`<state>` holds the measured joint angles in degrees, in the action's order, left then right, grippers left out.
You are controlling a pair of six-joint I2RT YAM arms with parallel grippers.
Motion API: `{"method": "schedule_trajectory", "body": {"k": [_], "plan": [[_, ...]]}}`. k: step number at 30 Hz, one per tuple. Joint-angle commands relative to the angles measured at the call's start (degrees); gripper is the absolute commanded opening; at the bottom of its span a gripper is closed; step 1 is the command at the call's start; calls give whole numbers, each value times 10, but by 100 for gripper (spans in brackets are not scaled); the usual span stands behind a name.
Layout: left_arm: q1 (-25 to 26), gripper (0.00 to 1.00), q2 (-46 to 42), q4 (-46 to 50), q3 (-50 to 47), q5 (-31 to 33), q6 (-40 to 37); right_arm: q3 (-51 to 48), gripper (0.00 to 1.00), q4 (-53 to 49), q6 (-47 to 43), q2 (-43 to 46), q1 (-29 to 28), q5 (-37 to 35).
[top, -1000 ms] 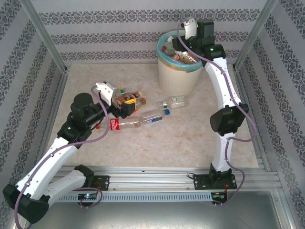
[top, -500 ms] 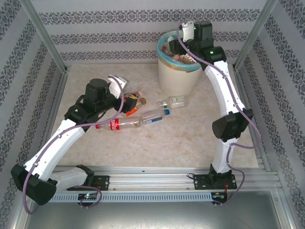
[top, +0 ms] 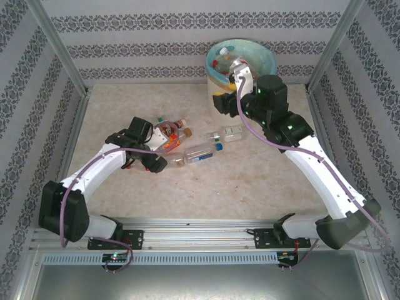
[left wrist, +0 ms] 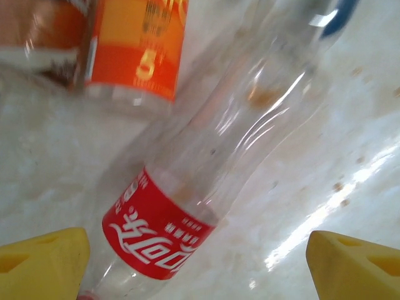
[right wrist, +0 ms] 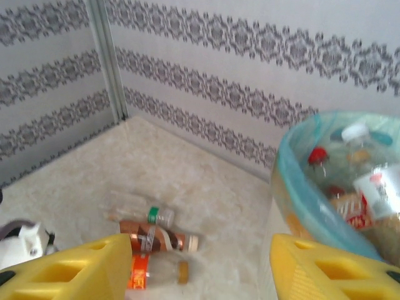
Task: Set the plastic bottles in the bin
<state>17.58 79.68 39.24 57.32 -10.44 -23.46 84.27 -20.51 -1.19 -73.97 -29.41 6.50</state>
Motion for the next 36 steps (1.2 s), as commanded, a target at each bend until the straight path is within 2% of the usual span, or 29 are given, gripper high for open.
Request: {"method": "schedule_trajectory", "body": {"k": [1,5,15,30,36], "plan": [[-21,90,18,0,-19,-7,-59,-34,61,30,13,36,-2,-26],[-22,90,34,-29,-35,-13,-47,-43,62,18,6,58,-2,-33],[-10,85,78,-9,-44,-40,-29,-57,62,17,11,88,-2,-24],[18,77,79,4,-56,-68,-22,-139,63,23,26,166,-3,-65],[37,78,104,24,-65,-1,-35,-144,63,24,31,166,-3,-67]]}}
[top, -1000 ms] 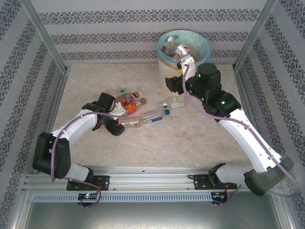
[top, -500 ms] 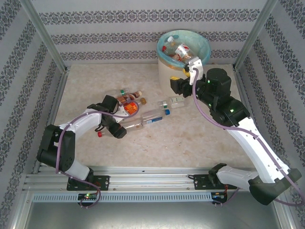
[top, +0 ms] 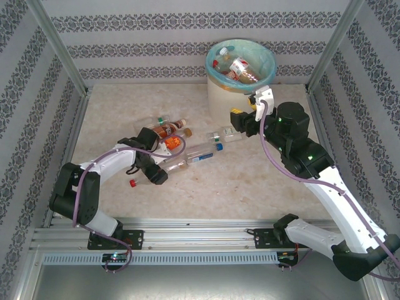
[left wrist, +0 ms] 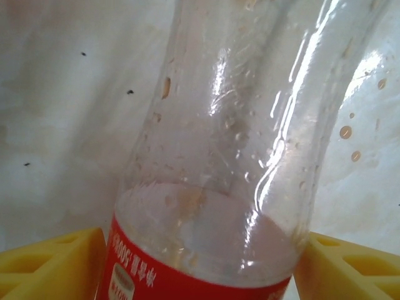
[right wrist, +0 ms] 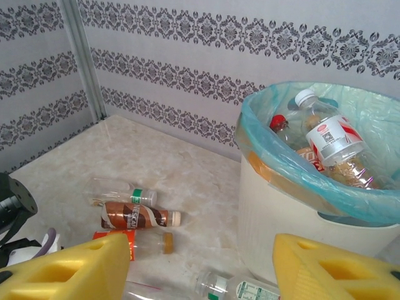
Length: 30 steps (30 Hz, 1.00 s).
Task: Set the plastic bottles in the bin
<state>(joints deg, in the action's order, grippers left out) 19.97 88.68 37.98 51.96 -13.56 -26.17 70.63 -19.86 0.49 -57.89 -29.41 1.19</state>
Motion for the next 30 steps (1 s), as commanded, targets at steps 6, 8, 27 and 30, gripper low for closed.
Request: {"method": "schedule_trajectory", "body": {"k": [6,8,27,30], "plan": [[19,77,23,34,-16,38,-14,-10,63,21,20,-3,-3,-13],[18,72,26,36,-10,38,-16,-8,63,22,21,-6,-3,-12],[19,63,-296,127,53,-228,-1,-37,64,114,48,21,-5,137],[19,60,-334,53,71,-270,28,-65,69,202,60,19,-11,243]]}}
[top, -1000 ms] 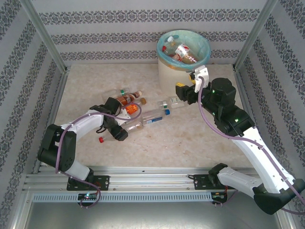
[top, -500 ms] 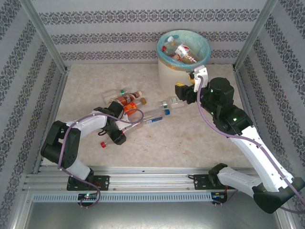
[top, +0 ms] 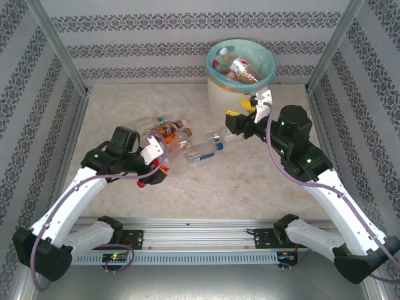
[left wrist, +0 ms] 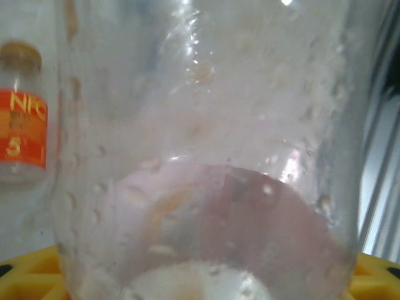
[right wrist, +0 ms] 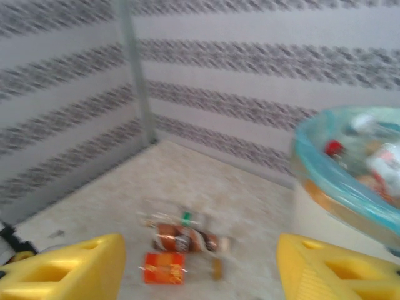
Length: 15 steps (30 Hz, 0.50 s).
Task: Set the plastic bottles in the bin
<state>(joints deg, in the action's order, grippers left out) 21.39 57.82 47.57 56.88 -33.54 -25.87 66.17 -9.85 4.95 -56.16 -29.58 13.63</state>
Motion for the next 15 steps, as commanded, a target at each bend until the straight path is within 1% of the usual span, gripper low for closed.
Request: {"method": "schedule_trajectory", "body": {"k": [1,2,4,7,9,13,15], "plan": [[5,60,-40,-86,23,-83,44,-25,72,127,19,0,-15,145],[5,60,-54,-134,19,-91,62,-25,73,142,19,-5,-22,164],[5,60,-79,-227,8,-96,95,-19,74,158,17,-15,-39,181],[6,60,-99,-330,-3,-111,129,-1,75,170,16,-36,-69,190],[5,59,-100,-360,3,-127,144,14,77,167,15,-52,-90,193],[5,58,-91,-367,21,-147,156,33,82,176,-8,-75,-127,243],[6,57,-89,-368,25,-159,160,30,84,189,-21,-82,-147,235]]}}
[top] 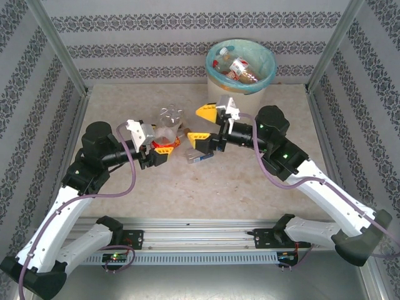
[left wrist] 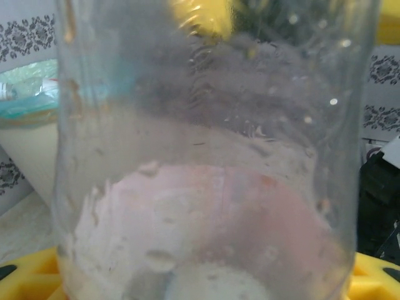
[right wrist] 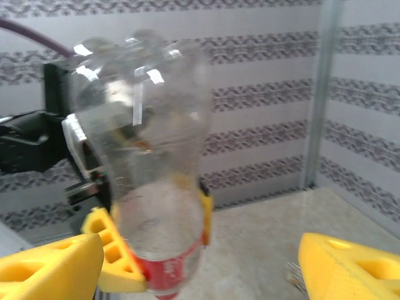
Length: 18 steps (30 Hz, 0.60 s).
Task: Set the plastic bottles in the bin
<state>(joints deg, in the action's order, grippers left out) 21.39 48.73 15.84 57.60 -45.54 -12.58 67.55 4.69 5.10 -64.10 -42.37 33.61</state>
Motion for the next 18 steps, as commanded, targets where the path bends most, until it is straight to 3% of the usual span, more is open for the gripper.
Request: {"method": "schedule_trajectory", "body": {"k": [1,5,10,18], "plan": [[6,57,3,-56,17,-47,33,19,84,42,-30,-8,-28,28],[9,57,3,-63,13,-64,44,36,86,49,-36,-38,-56,33],[15,57,-7,-67,5,-70,41,60,86,62,-17,-74,-69,-16],[16,58,-2,-51,0,-67,27,66,81,145,12,-105,-90,35]]}}
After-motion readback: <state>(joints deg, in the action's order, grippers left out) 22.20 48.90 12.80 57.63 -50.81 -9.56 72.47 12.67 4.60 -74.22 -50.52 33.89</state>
